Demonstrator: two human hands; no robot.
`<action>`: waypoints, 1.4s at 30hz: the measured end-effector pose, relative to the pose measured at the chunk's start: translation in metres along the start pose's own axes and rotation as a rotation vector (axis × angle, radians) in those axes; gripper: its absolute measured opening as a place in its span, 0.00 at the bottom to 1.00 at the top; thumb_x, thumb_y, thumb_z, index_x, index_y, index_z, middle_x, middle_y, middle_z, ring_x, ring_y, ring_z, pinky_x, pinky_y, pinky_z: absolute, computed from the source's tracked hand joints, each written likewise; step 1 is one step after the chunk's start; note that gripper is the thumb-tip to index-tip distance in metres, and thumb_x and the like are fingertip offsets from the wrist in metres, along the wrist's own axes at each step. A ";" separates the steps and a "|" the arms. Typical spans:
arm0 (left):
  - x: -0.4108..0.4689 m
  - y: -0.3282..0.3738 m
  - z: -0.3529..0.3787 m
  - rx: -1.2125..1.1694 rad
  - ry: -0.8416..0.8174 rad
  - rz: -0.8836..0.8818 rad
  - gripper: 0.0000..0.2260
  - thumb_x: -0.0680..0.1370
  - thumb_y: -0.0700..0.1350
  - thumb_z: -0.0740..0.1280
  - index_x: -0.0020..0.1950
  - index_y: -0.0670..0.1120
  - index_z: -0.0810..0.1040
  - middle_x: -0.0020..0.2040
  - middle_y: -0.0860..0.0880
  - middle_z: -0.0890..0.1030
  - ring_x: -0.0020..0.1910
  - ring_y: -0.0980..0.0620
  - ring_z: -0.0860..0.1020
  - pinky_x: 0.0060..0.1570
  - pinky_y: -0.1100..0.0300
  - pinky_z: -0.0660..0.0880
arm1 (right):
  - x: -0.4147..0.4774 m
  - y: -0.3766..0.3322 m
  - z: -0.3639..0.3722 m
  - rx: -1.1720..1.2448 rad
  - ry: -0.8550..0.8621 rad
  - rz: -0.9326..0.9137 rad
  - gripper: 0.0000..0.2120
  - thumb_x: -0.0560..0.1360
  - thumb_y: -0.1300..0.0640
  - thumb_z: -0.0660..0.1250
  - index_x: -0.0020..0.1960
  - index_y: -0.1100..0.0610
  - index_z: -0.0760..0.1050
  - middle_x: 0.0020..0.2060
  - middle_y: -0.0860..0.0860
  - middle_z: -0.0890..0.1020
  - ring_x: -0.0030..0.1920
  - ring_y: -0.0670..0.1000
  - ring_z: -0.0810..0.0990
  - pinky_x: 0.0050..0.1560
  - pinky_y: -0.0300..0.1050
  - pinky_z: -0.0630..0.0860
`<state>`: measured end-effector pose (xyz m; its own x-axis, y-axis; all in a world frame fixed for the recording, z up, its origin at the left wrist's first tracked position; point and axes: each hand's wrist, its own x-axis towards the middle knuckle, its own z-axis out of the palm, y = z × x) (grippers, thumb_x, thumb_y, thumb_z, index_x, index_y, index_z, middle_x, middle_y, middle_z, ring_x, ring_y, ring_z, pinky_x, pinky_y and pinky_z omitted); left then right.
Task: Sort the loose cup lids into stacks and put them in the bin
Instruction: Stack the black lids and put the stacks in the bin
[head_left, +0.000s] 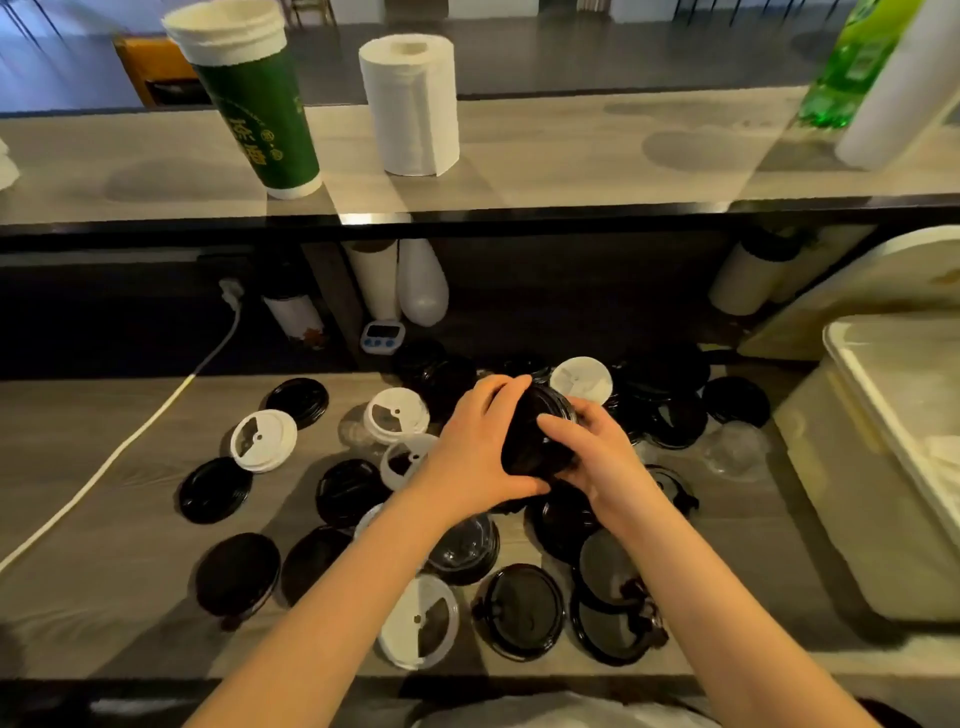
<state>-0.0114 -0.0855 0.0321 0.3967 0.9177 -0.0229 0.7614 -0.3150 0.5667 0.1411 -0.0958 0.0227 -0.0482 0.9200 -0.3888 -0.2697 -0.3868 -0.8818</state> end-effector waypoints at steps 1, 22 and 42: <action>0.001 0.006 0.004 -0.021 -0.026 0.014 0.47 0.67 0.56 0.75 0.77 0.51 0.50 0.74 0.54 0.53 0.73 0.54 0.55 0.71 0.58 0.57 | -0.005 -0.003 -0.009 -0.001 0.014 -0.016 0.14 0.74 0.59 0.68 0.59 0.55 0.73 0.48 0.52 0.82 0.48 0.51 0.83 0.48 0.48 0.80; 0.100 0.209 0.112 -0.839 -0.244 -0.130 0.17 0.75 0.47 0.69 0.63 0.50 0.74 0.57 0.49 0.78 0.56 0.50 0.79 0.56 0.52 0.77 | -0.083 -0.080 -0.252 0.114 0.182 -0.161 0.08 0.78 0.63 0.59 0.53 0.57 0.76 0.40 0.52 0.82 0.39 0.48 0.80 0.34 0.38 0.77; 0.177 0.321 0.170 -0.576 -0.589 -0.061 0.25 0.73 0.40 0.71 0.67 0.47 0.67 0.52 0.49 0.72 0.48 0.53 0.77 0.46 0.60 0.79 | -0.097 -0.116 -0.392 -0.556 0.183 -0.061 0.26 0.71 0.58 0.72 0.65 0.44 0.68 0.60 0.47 0.75 0.57 0.49 0.78 0.59 0.48 0.76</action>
<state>0.3906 -0.0654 0.0697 0.6890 0.6015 -0.4043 0.4713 0.0520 0.8805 0.5544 -0.1644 0.0582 0.1321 0.9352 -0.3287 0.2801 -0.3533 -0.8926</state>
